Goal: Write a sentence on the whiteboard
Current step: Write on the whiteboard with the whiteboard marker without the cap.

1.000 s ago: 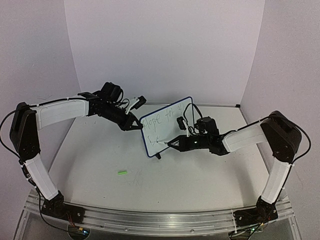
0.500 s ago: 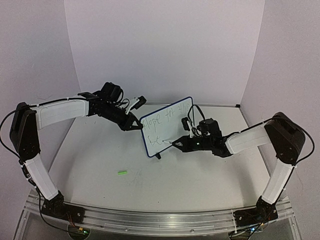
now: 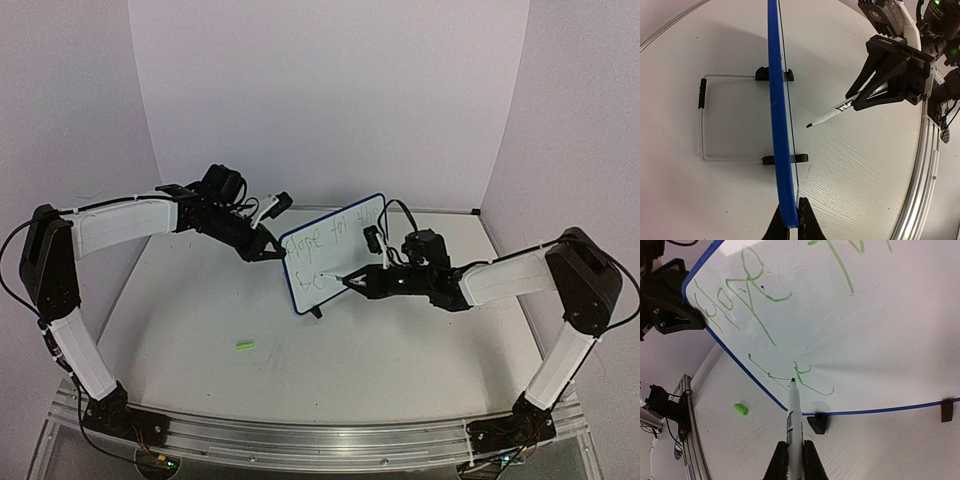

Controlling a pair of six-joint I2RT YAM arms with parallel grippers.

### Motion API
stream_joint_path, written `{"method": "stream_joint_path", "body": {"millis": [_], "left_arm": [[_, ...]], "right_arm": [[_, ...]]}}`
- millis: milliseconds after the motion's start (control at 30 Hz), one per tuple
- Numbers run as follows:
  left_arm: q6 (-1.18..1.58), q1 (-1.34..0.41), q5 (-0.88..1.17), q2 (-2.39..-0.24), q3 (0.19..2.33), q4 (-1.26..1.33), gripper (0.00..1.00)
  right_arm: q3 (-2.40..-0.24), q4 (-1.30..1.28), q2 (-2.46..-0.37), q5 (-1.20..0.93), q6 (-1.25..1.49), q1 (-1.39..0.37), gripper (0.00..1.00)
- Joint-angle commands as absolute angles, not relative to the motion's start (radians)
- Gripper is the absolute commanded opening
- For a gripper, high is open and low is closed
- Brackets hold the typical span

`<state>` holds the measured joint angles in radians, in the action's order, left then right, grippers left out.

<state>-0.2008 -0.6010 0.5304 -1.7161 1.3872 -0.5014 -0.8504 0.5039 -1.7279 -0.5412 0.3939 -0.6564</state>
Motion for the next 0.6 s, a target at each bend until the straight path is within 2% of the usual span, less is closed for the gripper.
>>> {"method": "stream_joint_path", "body": {"millis": [0, 567], "left_arm": [[-0.214, -0.611, 0.531, -1.715, 1.393, -0.568, 0.00], [-0.216, -0.612, 0.527, -1.715, 1.393, -0.569, 0.00]], "right_arm": [[-0.904, 0.525, -1.742, -0.548, 0.384, -0.663, 0.00], [-0.957, 0.528, -1.808, -0.544, 0.396, -0.666, 0.00]]}}
